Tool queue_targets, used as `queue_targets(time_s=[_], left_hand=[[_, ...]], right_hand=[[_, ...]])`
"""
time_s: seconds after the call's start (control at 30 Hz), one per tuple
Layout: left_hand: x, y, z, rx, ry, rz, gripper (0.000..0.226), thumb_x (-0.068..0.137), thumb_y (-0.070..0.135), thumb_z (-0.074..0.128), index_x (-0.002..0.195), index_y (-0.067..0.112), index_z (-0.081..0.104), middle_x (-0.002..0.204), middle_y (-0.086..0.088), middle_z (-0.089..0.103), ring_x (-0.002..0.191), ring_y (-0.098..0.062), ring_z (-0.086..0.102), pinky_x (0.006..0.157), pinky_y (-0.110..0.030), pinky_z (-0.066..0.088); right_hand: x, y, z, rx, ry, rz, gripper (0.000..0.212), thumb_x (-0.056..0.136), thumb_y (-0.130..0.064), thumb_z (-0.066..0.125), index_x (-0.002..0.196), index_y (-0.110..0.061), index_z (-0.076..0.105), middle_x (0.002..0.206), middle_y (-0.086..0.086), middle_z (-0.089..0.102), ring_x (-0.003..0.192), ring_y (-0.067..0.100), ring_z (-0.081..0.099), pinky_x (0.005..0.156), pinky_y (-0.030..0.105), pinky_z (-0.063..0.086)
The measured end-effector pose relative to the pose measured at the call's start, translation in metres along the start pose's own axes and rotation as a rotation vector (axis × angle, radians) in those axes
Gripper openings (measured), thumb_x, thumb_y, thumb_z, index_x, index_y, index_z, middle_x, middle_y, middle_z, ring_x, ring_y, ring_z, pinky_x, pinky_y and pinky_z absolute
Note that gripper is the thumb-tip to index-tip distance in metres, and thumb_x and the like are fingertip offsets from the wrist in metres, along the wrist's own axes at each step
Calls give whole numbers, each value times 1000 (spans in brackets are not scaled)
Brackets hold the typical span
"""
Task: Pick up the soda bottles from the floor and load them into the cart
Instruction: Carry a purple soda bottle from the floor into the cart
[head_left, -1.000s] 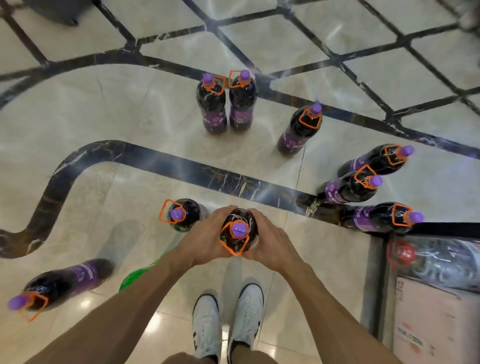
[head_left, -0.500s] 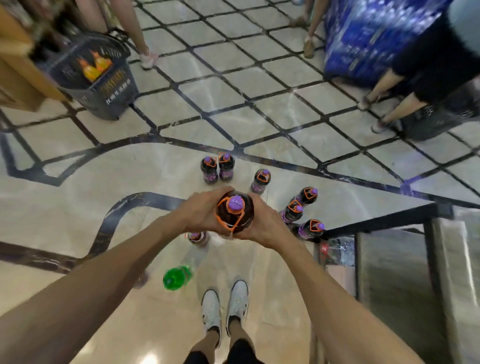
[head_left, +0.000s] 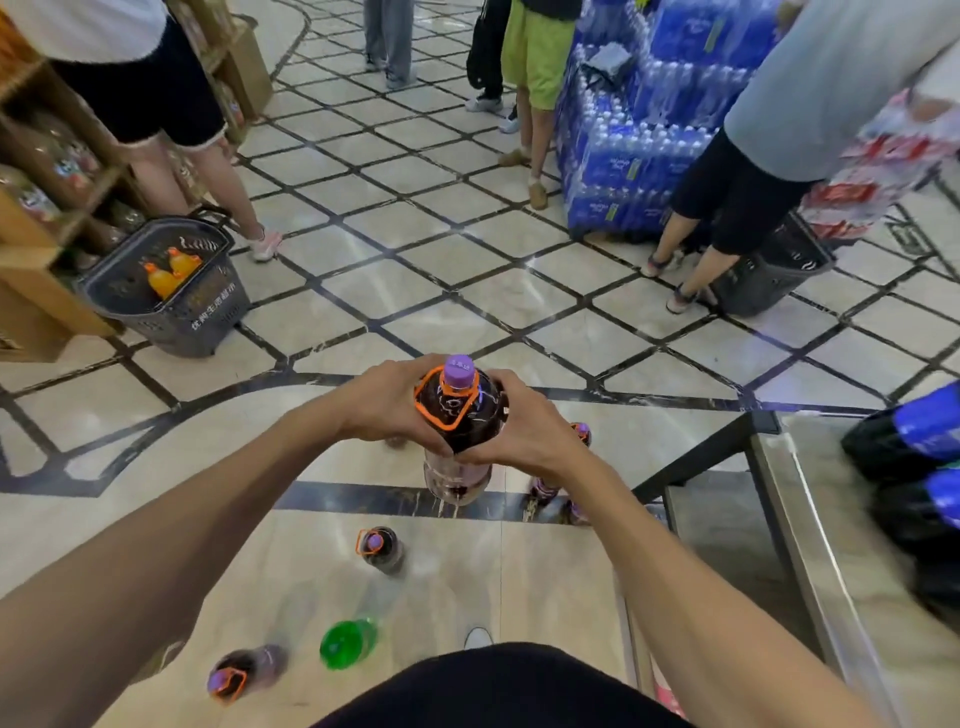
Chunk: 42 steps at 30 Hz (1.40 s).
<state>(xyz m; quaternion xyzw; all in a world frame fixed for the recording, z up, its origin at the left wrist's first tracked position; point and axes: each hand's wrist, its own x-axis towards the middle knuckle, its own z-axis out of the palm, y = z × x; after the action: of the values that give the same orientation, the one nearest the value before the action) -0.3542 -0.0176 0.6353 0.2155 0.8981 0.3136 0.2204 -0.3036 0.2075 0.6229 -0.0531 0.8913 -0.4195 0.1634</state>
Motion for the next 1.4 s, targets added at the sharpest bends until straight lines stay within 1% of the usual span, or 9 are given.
queue_targets(time_s=[0.2, 0.5, 0.6, 0.73, 0.83, 0.93, 1.1, 1.3, 1.4], left_hand=[[35, 29, -6, 62, -91, 144, 95, 51, 44, 99, 134, 46, 51, 119, 21, 68, 110, -3, 64, 101, -34, 50], [104, 117, 21, 222, -404, 488, 98, 45, 56, 95, 132, 52, 49, 119, 26, 68, 111, 0, 63, 100, -29, 49], [115, 160, 46, 265, -506, 628, 96, 46, 53, 95, 130, 55, 49, 116, 23, 69, 108, -2, 64, 99, -29, 50], [112, 221, 96, 338, -626, 840, 92, 44, 57, 94, 125, 59, 50, 111, 24, 70, 104, -1, 66, 97, -32, 52], [88, 273, 139, 376, -719, 977, 83, 46, 51, 95, 118, 56, 55, 106, 28, 70, 100, 3, 65, 93, -25, 51], [51, 323, 185, 396, -829, 1095, 74, 48, 44, 96, 109, 57, 57, 100, 31, 70, 96, 7, 65, 89, -20, 51], [-44, 394, 268, 379, -1062, 1287, 68, 56, 26, 100, 104, 51, 59, 90, 51, 60, 83, 31, 54, 72, 1, 40], [-160, 444, 363, 414, -1225, 1473, 77, 37, 61, 92, 105, 68, 56, 101, 35, 68, 99, 6, 66, 93, -26, 53], [-215, 460, 392, 380, -1292, 1544, 79, 41, 53, 92, 113, 58, 58, 109, 24, 70, 103, 1, 65, 100, -31, 52]], right_hand=[[-20, 7, -20, 28, 147, 65, 95, 55, -53, 95, 136, -37, 48, 120, -20, 65, 111, 7, 63, 98, 37, 55], [-105, 20, -44, 62, 525, 343, 80, 57, -50, 97, 117, -51, 45, 104, -29, 61, 104, 3, 62, 97, 30, 52], [-144, 29, -43, 119, 704, 456, 86, 46, -59, 96, 120, -44, 54, 107, -28, 68, 103, -6, 64, 97, 31, 54], [-210, 34, -36, 135, 886, 598, 80, 49, -50, 98, 120, -43, 61, 111, -22, 72, 104, -1, 66, 98, 32, 54], [-270, 34, -23, 152, 1034, 702, 79, 50, -51, 97, 120, -49, 60, 108, -27, 72, 102, -9, 65, 96, 29, 55], [-337, 30, -1, 165, 1167, 813, 65, 55, -42, 98, 99, -65, 57, 92, -33, 69, 88, -19, 61, 83, 17, 52], [-443, 24, 56, 193, 1466, 982, 91, 47, -56, 95, 130, -39, 60, 115, -16, 74, 109, 6, 68, 98, 39, 55], [-559, 6, 127, 241, 1675, 1117, 93, 54, -53, 96, 137, -36, 59, 123, -16, 71, 116, 4, 65, 103, 36, 53], [-606, 0, 154, 248, 1742, 1172, 92, 57, -49, 98, 139, -40, 56, 123, -19, 70, 117, 0, 64, 102, 32, 52]])
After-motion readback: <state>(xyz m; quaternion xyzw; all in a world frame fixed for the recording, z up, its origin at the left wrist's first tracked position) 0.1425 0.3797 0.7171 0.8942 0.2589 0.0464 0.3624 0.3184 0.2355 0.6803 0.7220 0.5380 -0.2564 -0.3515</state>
